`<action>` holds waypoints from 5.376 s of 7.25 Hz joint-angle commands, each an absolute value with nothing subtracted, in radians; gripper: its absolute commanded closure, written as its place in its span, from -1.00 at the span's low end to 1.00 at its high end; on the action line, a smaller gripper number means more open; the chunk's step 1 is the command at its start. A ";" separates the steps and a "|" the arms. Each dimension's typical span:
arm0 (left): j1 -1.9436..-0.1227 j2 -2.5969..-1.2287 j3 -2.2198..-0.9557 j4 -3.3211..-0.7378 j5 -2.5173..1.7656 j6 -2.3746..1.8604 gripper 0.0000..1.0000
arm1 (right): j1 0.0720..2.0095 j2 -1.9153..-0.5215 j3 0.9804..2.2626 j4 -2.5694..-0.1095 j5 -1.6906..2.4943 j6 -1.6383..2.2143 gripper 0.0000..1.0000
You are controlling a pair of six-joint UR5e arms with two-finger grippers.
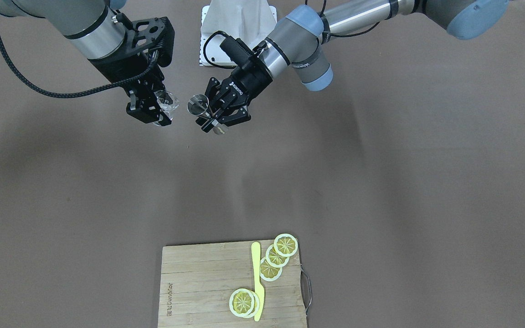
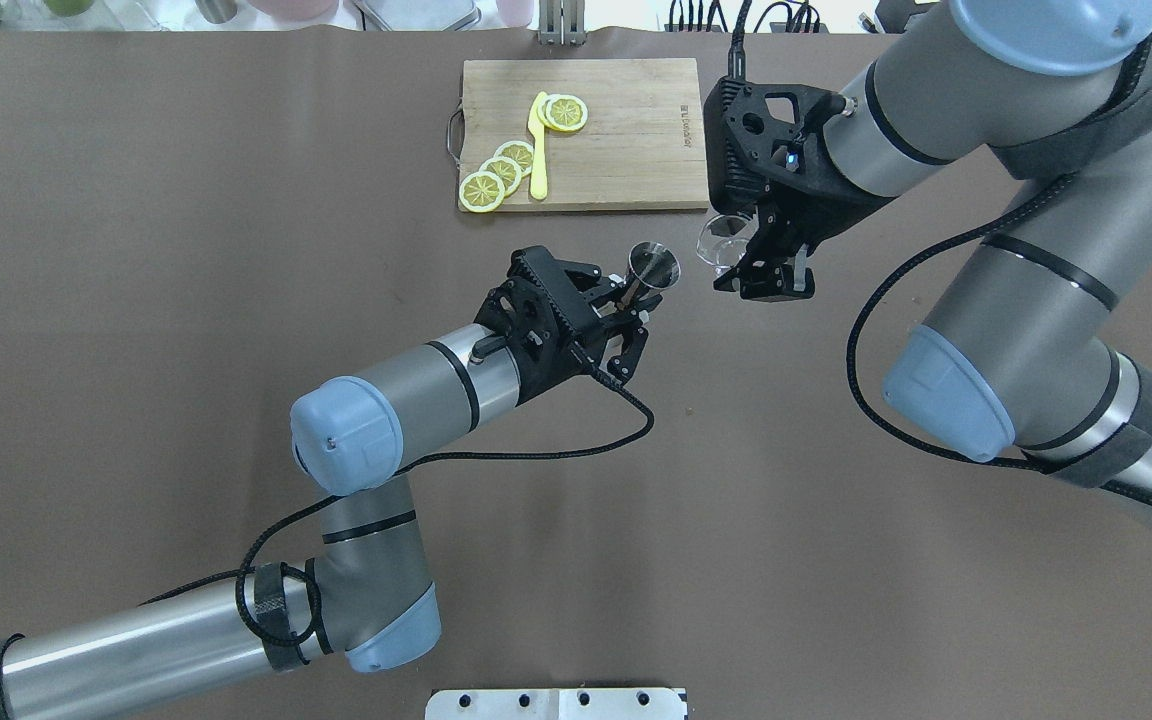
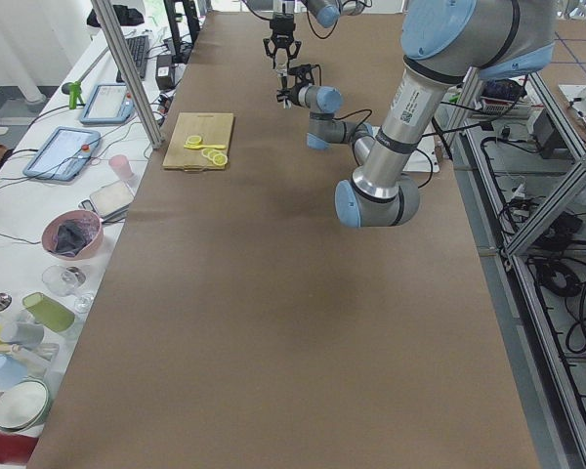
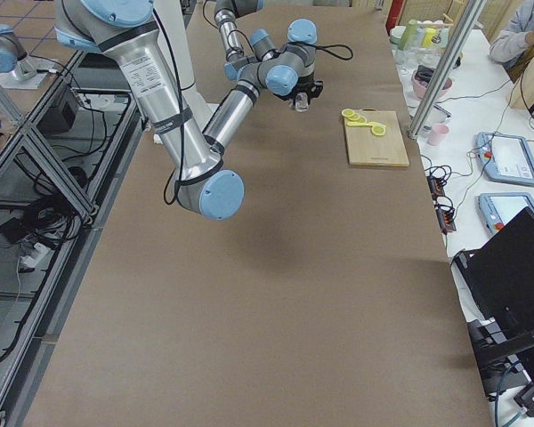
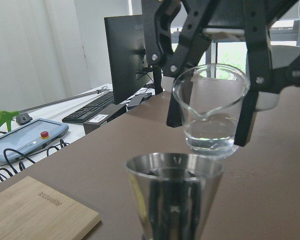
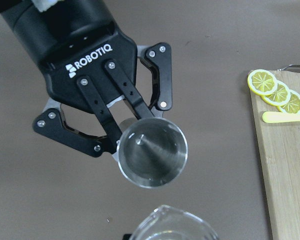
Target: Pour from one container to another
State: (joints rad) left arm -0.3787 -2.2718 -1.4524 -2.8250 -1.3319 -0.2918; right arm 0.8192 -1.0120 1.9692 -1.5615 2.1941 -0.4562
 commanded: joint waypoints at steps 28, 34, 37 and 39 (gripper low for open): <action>-0.387 -2.272 -1.460 -2.847 -1.331 -0.302 1.00 | 0.710 -0.652 1.959 -2.290 1.839 -0.701 1.00; -0.387 -2.267 -1.471 -2.855 -1.335 -0.301 1.00 | 0.681 -0.615 1.944 -2.377 1.775 -0.722 1.00; -0.388 -2.266 -1.471 -2.862 -1.333 -0.302 1.00 | 0.669 -0.598 1.939 -2.414 1.750 -0.732 1.00; -0.396 -2.266 -1.471 -2.862 -1.333 -0.302 1.00 | 0.664 -0.584 1.930 -2.430 1.744 -0.732 1.00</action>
State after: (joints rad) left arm -0.3909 -2.2660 -1.4711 -2.8616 -1.3331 -0.3020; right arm 0.6678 -0.5927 1.9349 -2.4171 1.7494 -0.7312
